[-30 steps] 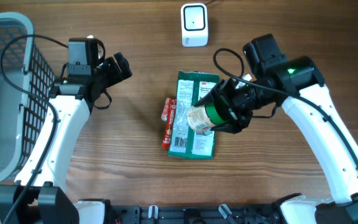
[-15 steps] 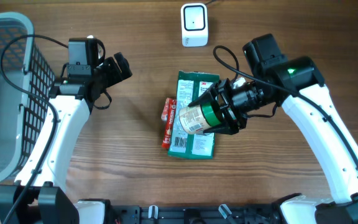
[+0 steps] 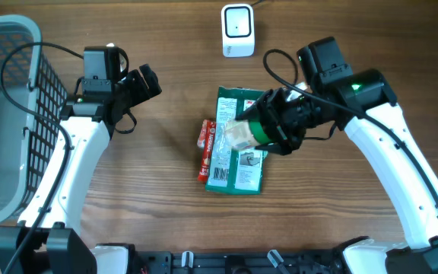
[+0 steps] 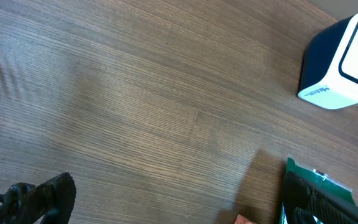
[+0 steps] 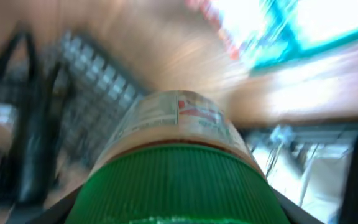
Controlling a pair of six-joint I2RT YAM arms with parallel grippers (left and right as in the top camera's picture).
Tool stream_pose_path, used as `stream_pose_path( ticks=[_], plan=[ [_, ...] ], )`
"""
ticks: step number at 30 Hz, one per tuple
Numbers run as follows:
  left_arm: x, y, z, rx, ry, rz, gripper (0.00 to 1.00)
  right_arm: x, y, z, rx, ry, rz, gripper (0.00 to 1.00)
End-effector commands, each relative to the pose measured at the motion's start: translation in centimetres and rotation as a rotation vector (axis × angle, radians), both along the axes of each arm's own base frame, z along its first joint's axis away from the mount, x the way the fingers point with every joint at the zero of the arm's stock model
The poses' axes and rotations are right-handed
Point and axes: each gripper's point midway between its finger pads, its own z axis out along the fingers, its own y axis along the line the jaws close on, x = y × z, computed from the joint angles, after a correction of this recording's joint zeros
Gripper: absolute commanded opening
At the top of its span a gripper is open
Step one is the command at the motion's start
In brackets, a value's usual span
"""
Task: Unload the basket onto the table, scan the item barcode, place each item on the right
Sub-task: 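Lift the jar with the right gripper and turn it upward, then carry the jar to the white scanner and hold it there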
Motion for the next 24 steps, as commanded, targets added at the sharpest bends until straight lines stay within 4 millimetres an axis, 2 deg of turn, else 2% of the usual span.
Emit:
stream_pose_path(
  ticks=[1,3,5,6,8,9,12,15,17,20,24],
  plan=[
    [0.2,0.3,0.3,0.008,-0.009,0.009,1.0,4.3,-7.9,-3.3,-0.505,-0.214,-0.139,0.04],
    [0.2,0.3,0.3,0.008,-0.009,0.009,1.0,5.1,-9.8,-3.3,-0.623,-0.271,-0.137,0.04],
    [0.2,0.3,0.3,0.008,-0.009,0.009,1.0,5.8,-10.1,-3.1,-0.664,-0.354,-0.035,0.05],
    [0.2,0.3,0.3,0.008,-0.009,0.009,1.0,6.6,-8.6,-2.6,-0.624,-0.487,0.179,0.04],
    [0.2,0.3,0.3,0.008,-0.009,0.009,1.0,6.9,-5.7,-1.4,-0.509,-0.67,0.464,0.04],
    [0.2,0.3,0.3,0.008,-0.009,0.009,1.0,6.9,-4.4,-0.6,-0.446,-0.732,0.533,0.04],
    [0.2,0.3,0.3,0.008,-0.009,0.009,1.0,7.3,-4.7,1.8,-0.424,-0.74,0.491,0.04],
    [0.2,0.3,0.3,0.008,-0.009,0.009,1.0,7.9,-4.5,4.7,-0.397,-0.777,0.554,0.04],
    [0.2,0.3,0.3,0.008,-0.009,0.008,1.0,8.7,-4.2,5.8,-0.402,-0.776,0.605,0.04],
    [0.2,0.3,0.3,0.008,-0.009,0.009,1.0,10.3,-3.7,5.6,-0.418,-0.75,0.653,0.04],
    [0.2,0.3,0.3,0.008,-0.009,0.009,1.0,15.1,-2.1,3.3,-0.426,-0.79,0.648,0.04]
  ],
)
